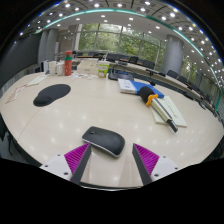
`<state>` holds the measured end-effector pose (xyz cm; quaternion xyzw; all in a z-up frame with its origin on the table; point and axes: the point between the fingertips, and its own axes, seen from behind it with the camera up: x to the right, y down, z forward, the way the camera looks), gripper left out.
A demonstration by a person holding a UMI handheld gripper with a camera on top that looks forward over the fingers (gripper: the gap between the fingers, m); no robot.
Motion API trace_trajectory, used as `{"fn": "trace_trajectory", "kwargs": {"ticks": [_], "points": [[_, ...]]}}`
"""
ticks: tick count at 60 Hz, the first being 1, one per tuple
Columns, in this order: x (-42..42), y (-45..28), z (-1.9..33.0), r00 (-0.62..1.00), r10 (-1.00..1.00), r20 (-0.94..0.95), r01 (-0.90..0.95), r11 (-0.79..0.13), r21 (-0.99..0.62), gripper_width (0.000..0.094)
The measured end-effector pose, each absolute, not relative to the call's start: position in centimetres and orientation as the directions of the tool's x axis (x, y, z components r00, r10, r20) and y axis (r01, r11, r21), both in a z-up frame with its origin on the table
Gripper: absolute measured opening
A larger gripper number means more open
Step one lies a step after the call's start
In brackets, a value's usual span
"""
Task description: Arrange mouse
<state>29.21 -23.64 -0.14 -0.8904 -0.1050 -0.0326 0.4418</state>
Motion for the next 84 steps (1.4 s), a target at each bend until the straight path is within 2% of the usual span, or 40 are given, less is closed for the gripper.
{"fn": "trace_trajectory", "kwargs": {"ticks": [23,28,35,39,51,58,65,72,79,84], "points": [[29.6,-17.2,-0.5,0.979,0.178,0.1,0.187,-0.588,-0.787,0.0837],[29.7,-16.3,-0.8,0.984,0.165,0.069,0.155,-0.598,-0.786,0.0779],[29.2,-15.9,-1.2,0.988,0.153,0.013,0.105,-0.61,-0.786,0.0638],[28.9,-15.9,-1.2,0.986,0.166,0.026,0.123,-0.606,-0.786,0.0476],[29.1,-15.9,-1.4,0.989,0.142,0.033,0.116,-0.63,-0.768,0.0333],[28.7,-16.0,-1.1,0.992,0.123,0.02,0.095,-0.638,-0.764,0.0317],[28.2,-15.1,2.7,0.994,0.09,0.058,0.101,-0.595,-0.798,0.0317],[25.1,-13.0,9.9,0.996,0.057,0.064,0.084,-0.511,-0.855,0.0317],[19.5,-9.7,16.2,0.999,0.048,0.024,0.042,-0.438,-0.898,0.0316],[14.5,-6.9,18.7,0.998,0.068,0.014,0.04,-0.404,-0.914,0.0317]]}}
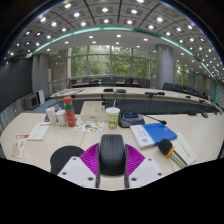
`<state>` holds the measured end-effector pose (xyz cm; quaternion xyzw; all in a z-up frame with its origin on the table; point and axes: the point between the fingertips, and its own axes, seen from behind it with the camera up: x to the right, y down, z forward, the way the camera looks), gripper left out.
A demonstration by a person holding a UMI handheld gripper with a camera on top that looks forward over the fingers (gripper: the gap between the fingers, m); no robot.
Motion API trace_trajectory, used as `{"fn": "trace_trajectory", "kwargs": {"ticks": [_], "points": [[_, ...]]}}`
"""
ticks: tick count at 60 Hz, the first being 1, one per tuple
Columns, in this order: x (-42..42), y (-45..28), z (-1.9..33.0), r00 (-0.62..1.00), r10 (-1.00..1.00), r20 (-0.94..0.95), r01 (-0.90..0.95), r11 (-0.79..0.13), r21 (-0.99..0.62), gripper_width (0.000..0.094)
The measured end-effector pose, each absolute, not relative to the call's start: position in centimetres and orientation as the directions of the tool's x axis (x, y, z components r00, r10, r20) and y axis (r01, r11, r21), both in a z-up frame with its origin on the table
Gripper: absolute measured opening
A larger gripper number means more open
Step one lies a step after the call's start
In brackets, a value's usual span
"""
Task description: Arrange mouse
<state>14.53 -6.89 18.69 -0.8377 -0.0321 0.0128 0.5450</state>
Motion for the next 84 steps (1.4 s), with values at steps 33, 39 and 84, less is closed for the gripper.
{"fn": "trace_trajectory", "kwargs": {"ticks": [33,39,84], "points": [[-8.2,0.0,1.1,0.987,0.16,-0.018,0.084,-0.604,-0.792,0.0377],[-8.6,-0.6,-1.1,0.988,0.152,-0.027,0.08,-0.65,-0.756,0.0461],[-6.1,-26.7,20.0,0.998,0.065,-0.015,0.023,-0.551,-0.834,0.0851]]}}
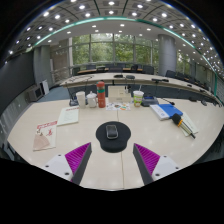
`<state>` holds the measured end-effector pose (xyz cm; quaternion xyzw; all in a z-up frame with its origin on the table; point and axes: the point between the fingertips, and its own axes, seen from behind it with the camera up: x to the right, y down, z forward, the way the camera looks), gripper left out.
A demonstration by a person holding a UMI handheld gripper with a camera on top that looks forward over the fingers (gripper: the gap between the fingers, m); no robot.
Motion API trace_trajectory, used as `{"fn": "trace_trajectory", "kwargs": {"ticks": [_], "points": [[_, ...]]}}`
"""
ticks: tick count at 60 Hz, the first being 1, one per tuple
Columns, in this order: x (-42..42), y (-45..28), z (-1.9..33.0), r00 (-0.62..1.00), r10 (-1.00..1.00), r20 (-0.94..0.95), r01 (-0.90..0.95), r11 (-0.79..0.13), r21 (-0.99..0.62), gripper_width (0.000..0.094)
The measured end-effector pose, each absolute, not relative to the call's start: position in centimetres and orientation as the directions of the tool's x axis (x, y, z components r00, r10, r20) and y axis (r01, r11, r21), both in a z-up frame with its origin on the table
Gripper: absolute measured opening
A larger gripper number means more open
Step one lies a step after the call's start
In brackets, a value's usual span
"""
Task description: Arrange mouse
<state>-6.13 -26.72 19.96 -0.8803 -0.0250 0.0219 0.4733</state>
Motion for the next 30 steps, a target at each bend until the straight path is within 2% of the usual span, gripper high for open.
{"fn": "trace_trajectory", "kwargs": {"ticks": [15,30], "points": [[-5.4,-37.1,22.2,0.999,0.043,0.01,0.031,-0.538,-0.842,0.0854],[-5.2,-40.3,23.1,0.999,0.037,-0.004,0.017,-0.526,-0.85,0.0853]]}}
